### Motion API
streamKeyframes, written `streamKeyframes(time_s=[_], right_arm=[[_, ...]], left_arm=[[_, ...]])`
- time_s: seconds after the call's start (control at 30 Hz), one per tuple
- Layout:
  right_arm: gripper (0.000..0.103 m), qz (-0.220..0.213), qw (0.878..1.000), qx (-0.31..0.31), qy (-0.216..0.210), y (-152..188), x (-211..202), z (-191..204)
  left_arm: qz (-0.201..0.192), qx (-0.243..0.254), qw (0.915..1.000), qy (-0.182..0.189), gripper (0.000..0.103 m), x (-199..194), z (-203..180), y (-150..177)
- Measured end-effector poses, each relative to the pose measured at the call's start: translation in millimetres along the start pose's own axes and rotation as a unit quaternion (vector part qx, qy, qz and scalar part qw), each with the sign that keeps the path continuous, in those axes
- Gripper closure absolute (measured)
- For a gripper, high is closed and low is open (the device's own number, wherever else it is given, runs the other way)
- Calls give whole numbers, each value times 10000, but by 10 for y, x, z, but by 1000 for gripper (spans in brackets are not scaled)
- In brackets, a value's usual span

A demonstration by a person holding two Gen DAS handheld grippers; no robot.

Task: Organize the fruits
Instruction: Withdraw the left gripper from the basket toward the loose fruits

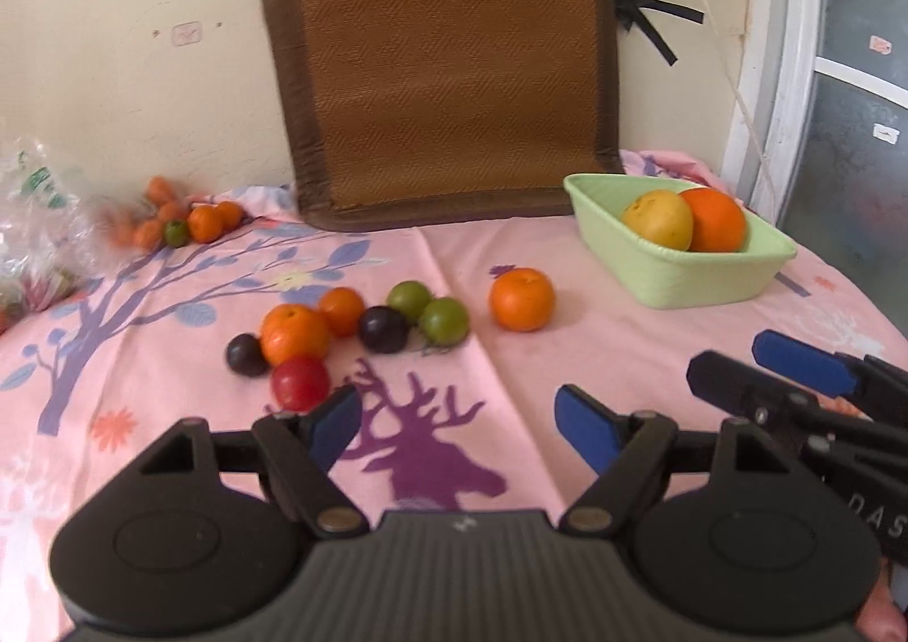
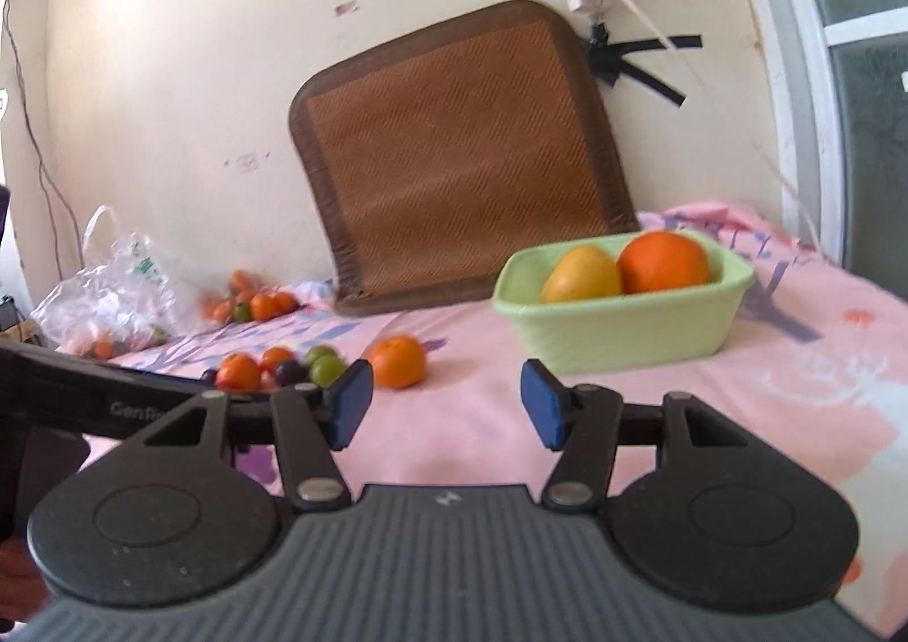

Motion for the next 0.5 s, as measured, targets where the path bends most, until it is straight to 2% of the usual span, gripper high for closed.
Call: streamKeyframes(time_s=[0.23, 0.5], right_arm=[[43, 202, 9997, -107, -23, 72, 56, 232], [43, 357, 9988, -331, -80, 114, 126, 428]], left_arm=[[24, -213, 9993, -322, 25, -13, 306, 111], [-45, -476, 9977, -486, 25, 13, 697, 193]])
Point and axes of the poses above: each gripper's, at about its wrist camera, not at the fingertips, and x roughly the way its jaws point, z to its left, y to its underside, the point moved 1 cm from there along x, roughly the way its jaws point, and after that the axes turned 3 degrees about -y, right-handed, at the moved point
